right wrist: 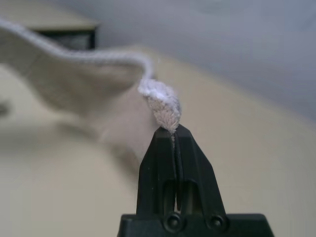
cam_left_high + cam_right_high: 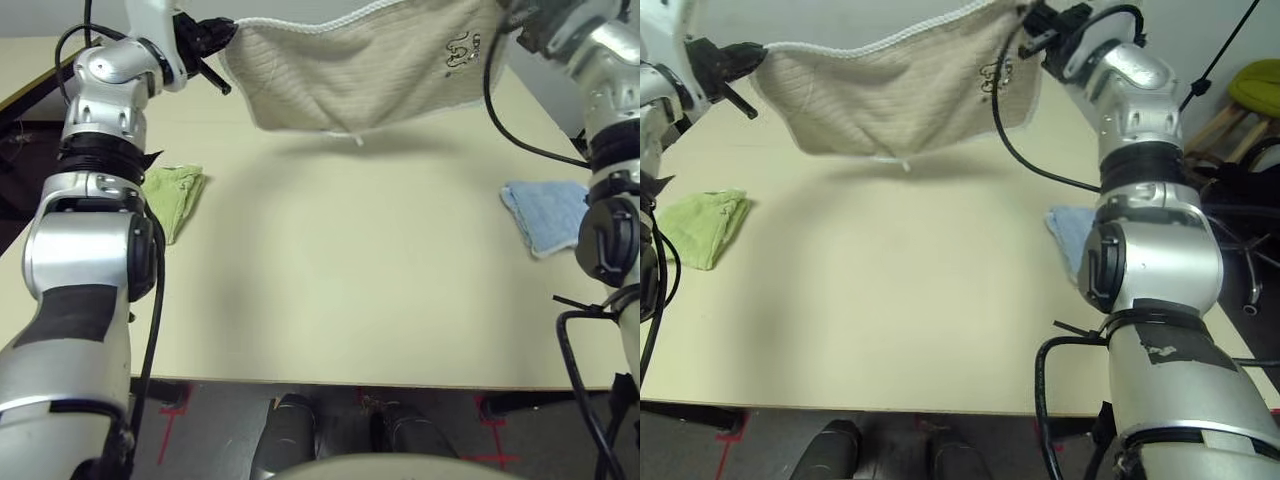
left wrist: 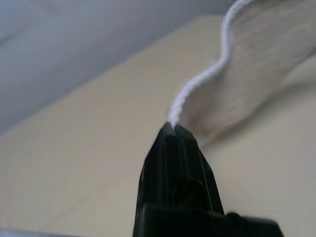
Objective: Fold the towel and set it aside.
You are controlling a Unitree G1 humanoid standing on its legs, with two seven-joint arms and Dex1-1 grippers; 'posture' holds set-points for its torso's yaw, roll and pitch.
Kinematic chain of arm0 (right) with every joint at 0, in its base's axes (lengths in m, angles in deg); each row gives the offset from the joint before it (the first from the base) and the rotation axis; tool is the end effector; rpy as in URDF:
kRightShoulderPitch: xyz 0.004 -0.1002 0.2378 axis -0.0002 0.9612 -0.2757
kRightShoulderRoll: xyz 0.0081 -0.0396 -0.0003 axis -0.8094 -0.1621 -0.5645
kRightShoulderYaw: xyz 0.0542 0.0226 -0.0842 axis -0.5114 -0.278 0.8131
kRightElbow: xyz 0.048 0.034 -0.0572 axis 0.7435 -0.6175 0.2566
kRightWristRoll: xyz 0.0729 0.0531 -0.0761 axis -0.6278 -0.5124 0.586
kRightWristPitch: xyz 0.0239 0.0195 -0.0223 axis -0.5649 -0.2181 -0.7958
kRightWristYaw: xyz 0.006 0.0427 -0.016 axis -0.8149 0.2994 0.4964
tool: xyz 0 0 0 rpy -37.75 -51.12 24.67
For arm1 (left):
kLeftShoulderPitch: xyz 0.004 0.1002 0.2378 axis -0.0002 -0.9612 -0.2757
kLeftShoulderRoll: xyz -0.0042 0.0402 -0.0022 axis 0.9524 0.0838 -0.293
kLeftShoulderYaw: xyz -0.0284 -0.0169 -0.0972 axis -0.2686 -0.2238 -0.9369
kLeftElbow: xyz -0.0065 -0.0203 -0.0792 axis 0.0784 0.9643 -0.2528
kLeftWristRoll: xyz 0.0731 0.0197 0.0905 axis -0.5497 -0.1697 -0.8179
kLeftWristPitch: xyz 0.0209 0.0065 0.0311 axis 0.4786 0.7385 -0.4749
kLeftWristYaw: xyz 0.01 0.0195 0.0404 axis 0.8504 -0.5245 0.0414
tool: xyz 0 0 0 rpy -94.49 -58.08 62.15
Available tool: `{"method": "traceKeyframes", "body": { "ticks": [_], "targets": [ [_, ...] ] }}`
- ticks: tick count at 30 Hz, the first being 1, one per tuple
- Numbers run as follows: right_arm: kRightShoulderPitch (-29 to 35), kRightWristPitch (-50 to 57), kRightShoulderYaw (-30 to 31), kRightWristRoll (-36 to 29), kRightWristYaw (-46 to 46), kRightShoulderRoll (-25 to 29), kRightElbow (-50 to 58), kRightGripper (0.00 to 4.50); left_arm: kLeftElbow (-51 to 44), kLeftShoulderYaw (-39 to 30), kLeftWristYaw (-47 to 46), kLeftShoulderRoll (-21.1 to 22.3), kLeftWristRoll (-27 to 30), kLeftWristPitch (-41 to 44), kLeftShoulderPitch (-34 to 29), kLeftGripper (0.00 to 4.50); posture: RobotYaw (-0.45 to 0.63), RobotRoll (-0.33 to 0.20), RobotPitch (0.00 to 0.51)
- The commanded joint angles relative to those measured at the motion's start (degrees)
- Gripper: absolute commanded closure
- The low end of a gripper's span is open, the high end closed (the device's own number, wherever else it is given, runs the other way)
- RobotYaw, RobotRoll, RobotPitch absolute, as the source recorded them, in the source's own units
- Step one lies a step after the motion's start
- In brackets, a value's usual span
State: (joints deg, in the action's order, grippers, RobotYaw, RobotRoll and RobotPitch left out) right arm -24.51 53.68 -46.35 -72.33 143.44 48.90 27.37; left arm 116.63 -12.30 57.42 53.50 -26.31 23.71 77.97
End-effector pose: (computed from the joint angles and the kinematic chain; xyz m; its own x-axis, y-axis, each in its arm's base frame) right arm 0.3567 -0.2713 0.2566 0.7577 0.6524 -0.0191 -0.6373 0.7332 -0.2373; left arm 0.3498 0.2830 0.2678 0.8154 -0.5669 -0.1171 0.5274 0.6442 0.5539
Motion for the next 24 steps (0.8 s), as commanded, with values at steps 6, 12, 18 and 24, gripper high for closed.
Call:
{"method": "traceKeyframes", "body": {
  "ticks": [6, 12, 18, 24],
  "targets": [
    [22.7, 14.4, 4.5, -1.7, 9.4, 7.5, 19.9, 4.50, -27.0, -1.3, 8.8, 4.7, 7.5, 21.4, -26.5, 4.49, 0.11, 0.000, 0.080],
    [24.8, 12.4, 5.2, -0.3, 10.6, 9.4, 16.7, 4.50, -35.8, -3.0, 9.8, 8.5, 10.9, 30.1, -35.3, 4.49, 0.12, 0.000, 0.081],
    [24.2, 12.1, 7.6, 0.9, 14.0, 10.6, 15.0, 4.50, -41.2, -2.6, 14.0, 14.0, 14.2, 38.0, -40.2, 4.49, 0.12, 0.000, 0.080],
    [27.2, 13.0, 11.6, 2.9, 20.4, 15.2, 16.8, 4.50, -45.6, -2.5, 18.0, 20.3, 17.5, 45.2, -44.1, 4.49, 0.13, 0.000, 0.077]
  ]
}}
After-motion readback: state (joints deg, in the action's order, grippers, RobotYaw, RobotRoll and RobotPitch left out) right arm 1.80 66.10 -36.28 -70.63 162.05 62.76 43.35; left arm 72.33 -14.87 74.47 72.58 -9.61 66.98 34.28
